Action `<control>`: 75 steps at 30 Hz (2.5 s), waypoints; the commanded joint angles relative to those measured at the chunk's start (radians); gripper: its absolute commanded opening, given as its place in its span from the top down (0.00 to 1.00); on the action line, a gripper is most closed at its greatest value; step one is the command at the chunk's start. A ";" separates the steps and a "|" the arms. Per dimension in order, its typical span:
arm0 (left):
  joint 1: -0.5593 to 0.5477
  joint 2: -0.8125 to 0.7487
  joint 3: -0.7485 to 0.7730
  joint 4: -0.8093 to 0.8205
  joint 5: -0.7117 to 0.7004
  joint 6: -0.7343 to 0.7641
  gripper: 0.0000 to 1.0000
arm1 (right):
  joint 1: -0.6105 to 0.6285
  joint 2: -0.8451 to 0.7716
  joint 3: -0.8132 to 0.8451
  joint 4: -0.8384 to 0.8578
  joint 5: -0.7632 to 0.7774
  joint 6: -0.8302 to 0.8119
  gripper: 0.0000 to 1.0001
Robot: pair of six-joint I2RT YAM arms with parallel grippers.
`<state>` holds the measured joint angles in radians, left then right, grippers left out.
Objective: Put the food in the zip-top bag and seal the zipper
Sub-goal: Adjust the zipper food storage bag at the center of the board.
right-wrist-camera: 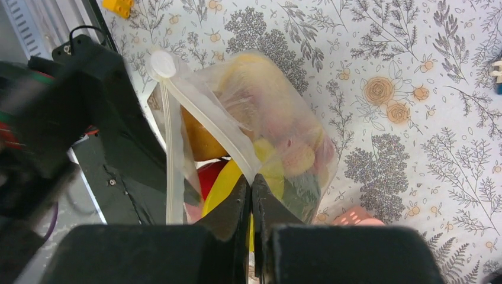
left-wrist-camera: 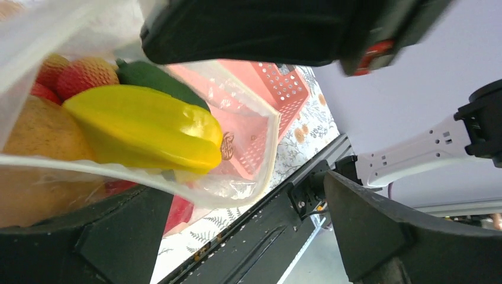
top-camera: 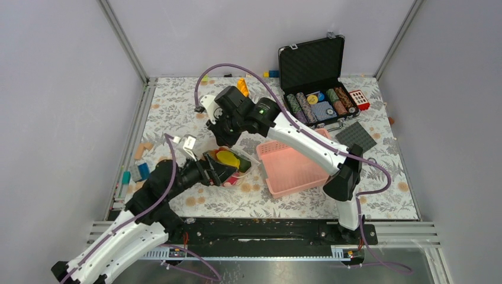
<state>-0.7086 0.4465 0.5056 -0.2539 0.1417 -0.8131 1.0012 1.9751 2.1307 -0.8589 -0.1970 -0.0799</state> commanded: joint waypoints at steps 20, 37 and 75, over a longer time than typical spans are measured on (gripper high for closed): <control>-0.001 -0.054 0.222 -0.287 -0.616 0.136 0.01 | -0.042 0.000 0.051 -0.008 -0.226 -0.153 1.00; 0.000 0.112 0.203 -0.244 -0.656 0.161 0.47 | -0.049 -0.020 0.004 -0.009 -0.240 -0.192 0.99; 0.001 0.192 0.287 -0.406 -0.764 0.013 1.00 | 0.014 -0.747 -1.059 0.645 -0.084 -0.041 0.00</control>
<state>-0.7105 0.6430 0.7357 -0.6529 -0.5903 -0.7746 0.9638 1.3369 1.2434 -0.4175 -0.3645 -0.2382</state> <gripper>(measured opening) 0.013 0.994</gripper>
